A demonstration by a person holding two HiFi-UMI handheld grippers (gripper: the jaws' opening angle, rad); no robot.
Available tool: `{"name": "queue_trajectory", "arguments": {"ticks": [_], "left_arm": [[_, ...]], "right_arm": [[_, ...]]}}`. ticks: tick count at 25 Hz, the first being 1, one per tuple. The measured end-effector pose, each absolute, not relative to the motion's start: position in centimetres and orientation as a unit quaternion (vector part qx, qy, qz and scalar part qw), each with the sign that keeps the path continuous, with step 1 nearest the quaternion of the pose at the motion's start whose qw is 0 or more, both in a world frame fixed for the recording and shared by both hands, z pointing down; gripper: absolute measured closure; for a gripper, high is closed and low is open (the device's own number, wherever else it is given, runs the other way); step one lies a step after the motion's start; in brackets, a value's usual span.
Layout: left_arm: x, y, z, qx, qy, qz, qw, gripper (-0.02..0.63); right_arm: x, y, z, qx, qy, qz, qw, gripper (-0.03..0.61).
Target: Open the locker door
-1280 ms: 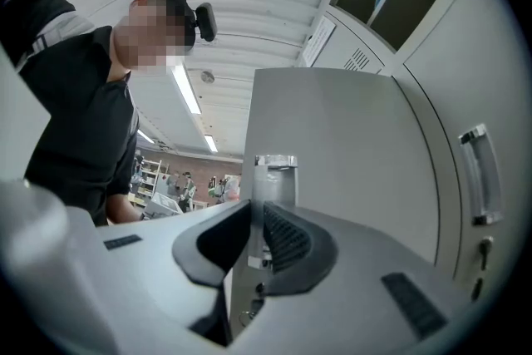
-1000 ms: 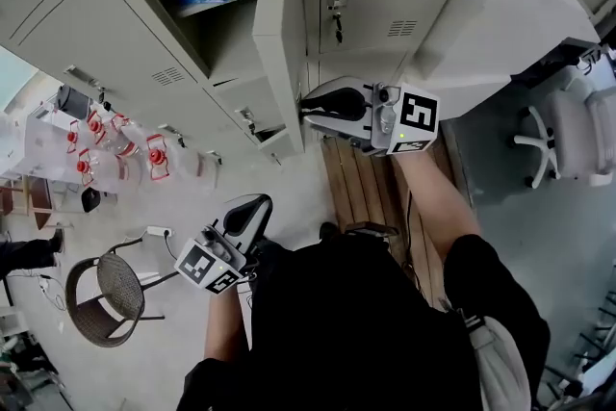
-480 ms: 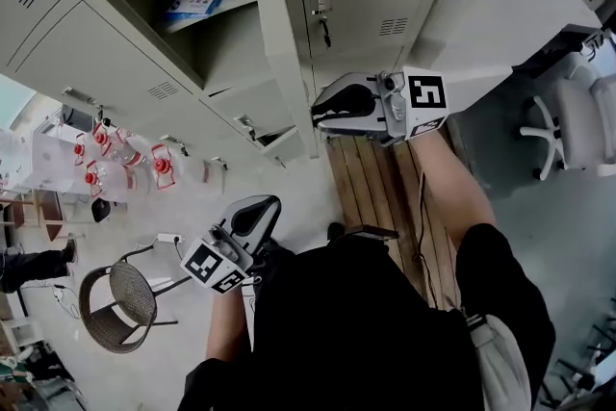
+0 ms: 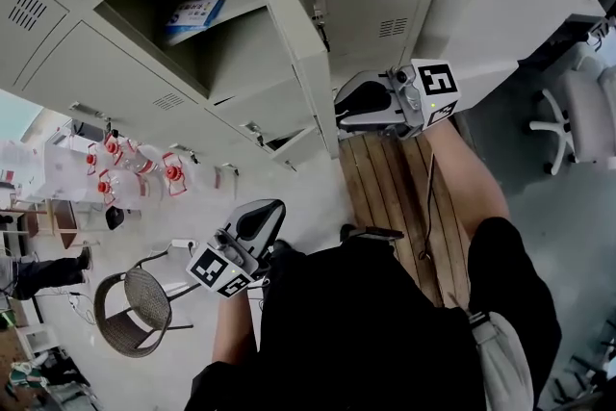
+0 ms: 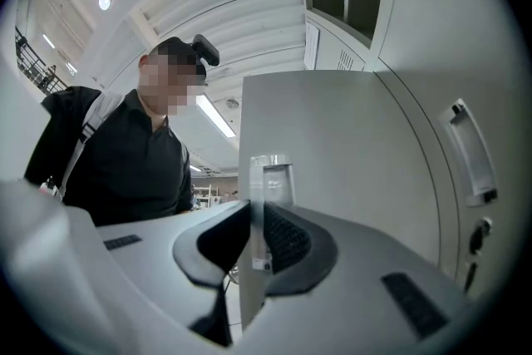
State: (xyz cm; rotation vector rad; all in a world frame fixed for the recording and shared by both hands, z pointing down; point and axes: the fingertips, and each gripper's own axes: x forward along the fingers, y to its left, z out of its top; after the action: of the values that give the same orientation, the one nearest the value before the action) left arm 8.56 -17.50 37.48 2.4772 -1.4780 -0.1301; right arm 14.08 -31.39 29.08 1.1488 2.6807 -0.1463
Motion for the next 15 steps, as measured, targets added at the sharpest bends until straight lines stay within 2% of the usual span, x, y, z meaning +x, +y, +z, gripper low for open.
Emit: {"name": "queue_trajectory", "arguments": {"ticks": [15], "left_arm": [[10.2, -17.0, 37.9, 0.862, -0.488, -0.040, 0.132, 0.598]], "right_arm": [[15.7, -33.1, 29.0, 0.421, 0.901, -0.071, 0.075, 0.515]]}}
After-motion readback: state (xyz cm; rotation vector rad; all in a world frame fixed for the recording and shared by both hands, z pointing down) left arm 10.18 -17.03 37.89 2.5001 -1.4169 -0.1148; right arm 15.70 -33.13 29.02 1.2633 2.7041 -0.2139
